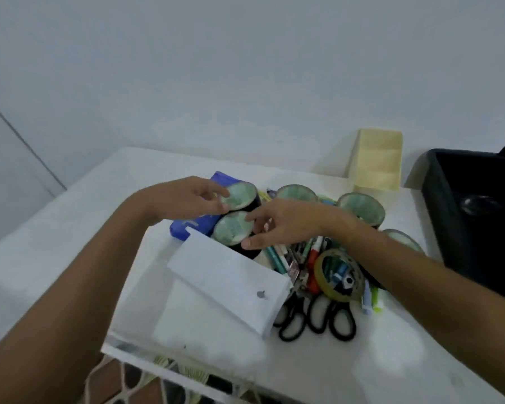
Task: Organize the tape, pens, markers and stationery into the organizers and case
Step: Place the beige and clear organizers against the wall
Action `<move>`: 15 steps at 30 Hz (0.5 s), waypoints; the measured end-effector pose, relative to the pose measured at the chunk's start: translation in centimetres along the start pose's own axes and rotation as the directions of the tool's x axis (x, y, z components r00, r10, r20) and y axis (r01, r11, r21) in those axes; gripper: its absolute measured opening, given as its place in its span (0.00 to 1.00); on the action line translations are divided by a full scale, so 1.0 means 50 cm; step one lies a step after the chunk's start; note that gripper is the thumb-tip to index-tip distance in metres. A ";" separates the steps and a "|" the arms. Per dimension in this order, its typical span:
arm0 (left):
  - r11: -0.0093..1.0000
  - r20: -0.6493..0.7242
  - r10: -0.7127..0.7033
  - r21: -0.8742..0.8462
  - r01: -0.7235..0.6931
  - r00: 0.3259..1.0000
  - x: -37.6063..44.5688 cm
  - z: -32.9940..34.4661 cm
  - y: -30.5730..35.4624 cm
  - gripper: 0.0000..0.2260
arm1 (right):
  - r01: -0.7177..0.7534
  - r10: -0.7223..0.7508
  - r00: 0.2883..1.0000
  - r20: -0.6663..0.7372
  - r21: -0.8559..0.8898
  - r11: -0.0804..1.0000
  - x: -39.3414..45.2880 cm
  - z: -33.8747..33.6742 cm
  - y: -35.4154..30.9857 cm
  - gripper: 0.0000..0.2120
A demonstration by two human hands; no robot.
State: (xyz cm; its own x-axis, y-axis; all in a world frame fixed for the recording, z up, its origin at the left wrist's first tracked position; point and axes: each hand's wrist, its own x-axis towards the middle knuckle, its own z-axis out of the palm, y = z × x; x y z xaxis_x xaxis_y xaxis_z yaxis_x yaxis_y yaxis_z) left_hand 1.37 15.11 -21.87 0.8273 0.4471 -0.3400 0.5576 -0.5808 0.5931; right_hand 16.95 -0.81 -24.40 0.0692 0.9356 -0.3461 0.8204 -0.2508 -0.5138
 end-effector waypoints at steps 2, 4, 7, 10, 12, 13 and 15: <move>0.991 -0.081 -0.103 -0.098 0.095 0.991 -0.047 0.004 -0.064 0.15 | -0.015 0.017 0.999 0.047 -0.032 0.999 0.011 0.032 -0.021 0.42; 0.967 -0.153 -0.207 -0.185 0.178 0.966 -0.083 0.019 -0.112 0.13 | -0.048 0.051 0.998 0.040 -0.072 0.996 0.016 0.052 -0.044 0.44; 0.930 -0.095 -0.300 -0.252 0.269 0.949 -0.114 0.061 -0.148 0.14 | -0.090 0.094 0.995 0.026 -0.122 0.988 0.019 0.076 -0.079 0.43; 0.896 0.023 -0.312 -0.324 0.302 0.950 -0.123 0.100 -0.152 0.13 | -0.063 0.071 0.996 0.053 -0.133 0.989 0.021 0.097 -0.112 0.37; 0.875 0.016 -0.305 -0.389 0.287 0.952 -0.124 0.107 -0.146 0.15 | -0.075 0.080 0.997 0.019 -0.180 0.981 0.021 0.105 -0.127 0.37; 0.873 -0.006 -0.306 -0.399 0.279 0.952 -0.122 0.103 -0.144 0.16 | -0.095 0.097 0.995 -0.002 -0.194 0.976 0.021 0.105 -0.133 0.35; 0.879 -0.052 -0.314 -0.394 0.270 0.948 -0.122 0.086 -0.135 0.17 | -0.127 0.124 0.992 -0.032 -0.194 0.973 0.020 0.098 -0.138 0.32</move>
State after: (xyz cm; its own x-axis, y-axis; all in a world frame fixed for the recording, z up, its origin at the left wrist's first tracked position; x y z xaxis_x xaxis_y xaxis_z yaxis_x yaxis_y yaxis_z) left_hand -7.14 13.40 -26.95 0.6057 0.6415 -0.4708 0.6864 -0.1219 0.7170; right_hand 8.58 0.63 -25.02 0.1881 0.9048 -0.3819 0.8993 -0.3150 -0.3033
